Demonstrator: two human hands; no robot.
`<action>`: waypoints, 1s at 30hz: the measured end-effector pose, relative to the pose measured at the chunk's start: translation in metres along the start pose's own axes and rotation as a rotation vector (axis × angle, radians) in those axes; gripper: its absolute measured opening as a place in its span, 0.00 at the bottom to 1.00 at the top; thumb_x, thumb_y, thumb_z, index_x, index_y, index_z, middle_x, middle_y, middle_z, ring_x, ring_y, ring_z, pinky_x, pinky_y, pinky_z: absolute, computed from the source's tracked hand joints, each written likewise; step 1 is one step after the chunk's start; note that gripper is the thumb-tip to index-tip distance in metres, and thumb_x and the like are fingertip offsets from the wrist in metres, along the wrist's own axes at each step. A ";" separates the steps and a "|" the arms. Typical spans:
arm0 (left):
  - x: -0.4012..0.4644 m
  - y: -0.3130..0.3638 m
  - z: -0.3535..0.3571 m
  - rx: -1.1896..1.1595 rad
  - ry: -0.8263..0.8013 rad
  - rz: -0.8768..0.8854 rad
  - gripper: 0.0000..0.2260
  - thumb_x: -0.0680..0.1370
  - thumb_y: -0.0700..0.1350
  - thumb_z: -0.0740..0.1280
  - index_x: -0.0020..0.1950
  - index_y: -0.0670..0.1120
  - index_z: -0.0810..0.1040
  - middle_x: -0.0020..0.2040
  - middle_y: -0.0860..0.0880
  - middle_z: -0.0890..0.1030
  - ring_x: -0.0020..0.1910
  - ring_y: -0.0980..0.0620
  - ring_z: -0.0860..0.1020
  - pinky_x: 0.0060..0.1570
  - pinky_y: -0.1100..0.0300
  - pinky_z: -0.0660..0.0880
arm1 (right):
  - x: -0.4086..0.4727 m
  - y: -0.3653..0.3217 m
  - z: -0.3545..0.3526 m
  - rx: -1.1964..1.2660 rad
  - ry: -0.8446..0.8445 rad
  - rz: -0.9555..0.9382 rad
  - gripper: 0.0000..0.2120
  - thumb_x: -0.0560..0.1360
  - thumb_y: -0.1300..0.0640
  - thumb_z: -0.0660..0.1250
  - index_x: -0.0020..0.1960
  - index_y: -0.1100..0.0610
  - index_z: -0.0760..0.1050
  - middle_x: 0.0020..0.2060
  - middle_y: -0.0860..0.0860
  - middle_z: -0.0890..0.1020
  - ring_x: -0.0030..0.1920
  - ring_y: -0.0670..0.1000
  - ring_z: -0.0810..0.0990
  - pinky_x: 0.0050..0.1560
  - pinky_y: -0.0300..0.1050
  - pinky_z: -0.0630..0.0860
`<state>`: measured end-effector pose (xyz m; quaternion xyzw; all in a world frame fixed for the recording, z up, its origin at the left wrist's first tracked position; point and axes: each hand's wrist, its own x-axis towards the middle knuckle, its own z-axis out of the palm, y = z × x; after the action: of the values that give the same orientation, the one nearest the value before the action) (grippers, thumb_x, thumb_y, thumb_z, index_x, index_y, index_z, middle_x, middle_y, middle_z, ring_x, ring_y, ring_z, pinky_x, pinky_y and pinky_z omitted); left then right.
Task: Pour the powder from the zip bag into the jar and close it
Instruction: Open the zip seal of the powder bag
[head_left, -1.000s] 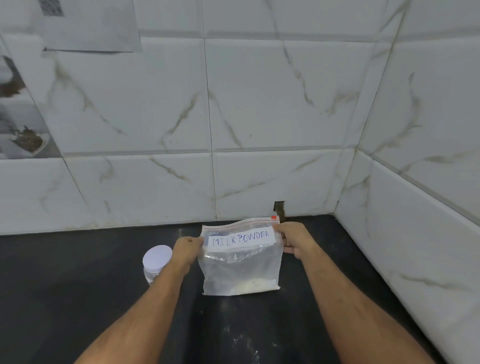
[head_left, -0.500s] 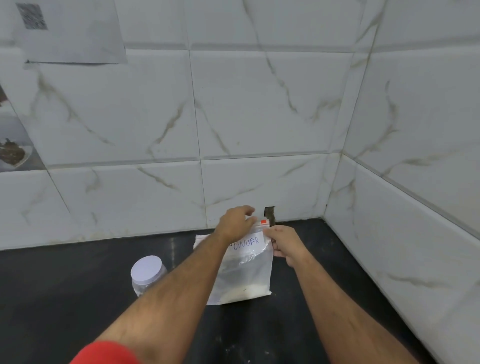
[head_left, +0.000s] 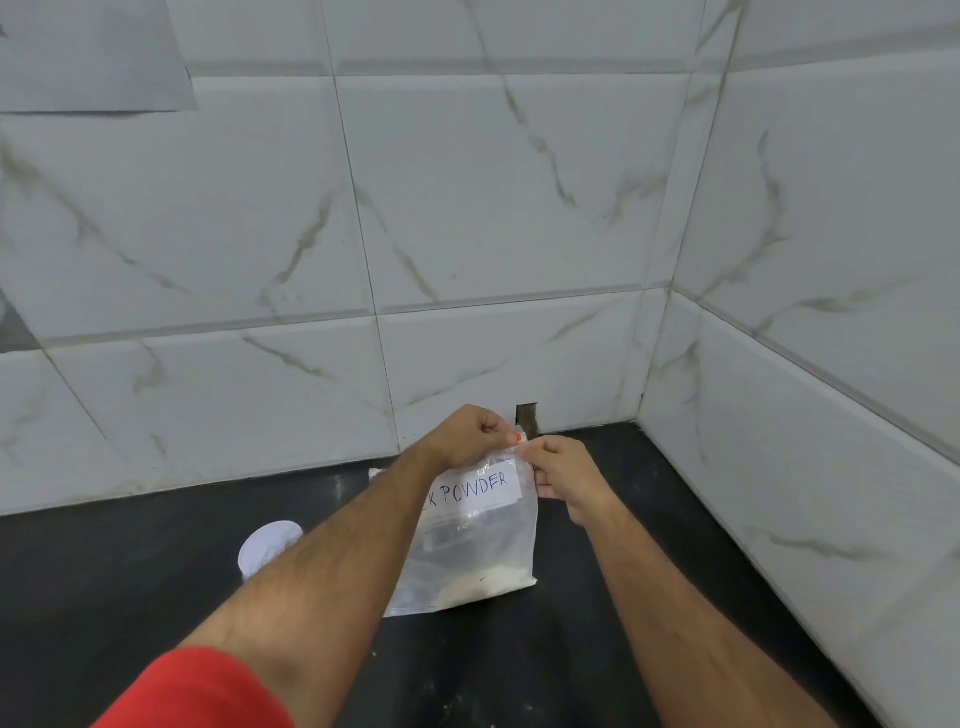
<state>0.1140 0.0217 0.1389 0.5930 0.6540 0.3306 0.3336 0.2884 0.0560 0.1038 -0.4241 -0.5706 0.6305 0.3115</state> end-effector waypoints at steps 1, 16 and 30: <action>0.000 -0.001 0.000 -0.016 0.008 0.005 0.07 0.77 0.47 0.72 0.47 0.44 0.86 0.34 0.56 0.82 0.29 0.66 0.75 0.32 0.74 0.70 | 0.002 -0.002 0.001 0.009 0.024 -0.008 0.08 0.78 0.56 0.72 0.48 0.61 0.82 0.44 0.59 0.87 0.41 0.53 0.85 0.43 0.46 0.83; -0.004 -0.003 0.000 0.034 0.050 0.000 0.06 0.80 0.47 0.68 0.47 0.45 0.82 0.34 0.54 0.77 0.31 0.61 0.73 0.36 0.65 0.70 | 0.011 -0.004 0.017 0.006 0.180 -0.067 0.04 0.76 0.63 0.70 0.42 0.60 0.80 0.41 0.61 0.85 0.40 0.55 0.82 0.49 0.60 0.83; -0.018 -0.012 -0.016 0.146 0.113 0.007 0.07 0.79 0.45 0.69 0.50 0.43 0.84 0.49 0.47 0.84 0.46 0.53 0.77 0.50 0.58 0.73 | 0.005 -0.010 0.021 -0.092 0.279 -0.091 0.07 0.77 0.65 0.66 0.40 0.58 0.78 0.46 0.62 0.84 0.46 0.58 0.82 0.56 0.63 0.81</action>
<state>0.0958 0.0023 0.1387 0.5985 0.6922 0.3160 0.2508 0.2667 0.0523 0.1129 -0.4951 -0.5686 0.5242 0.3961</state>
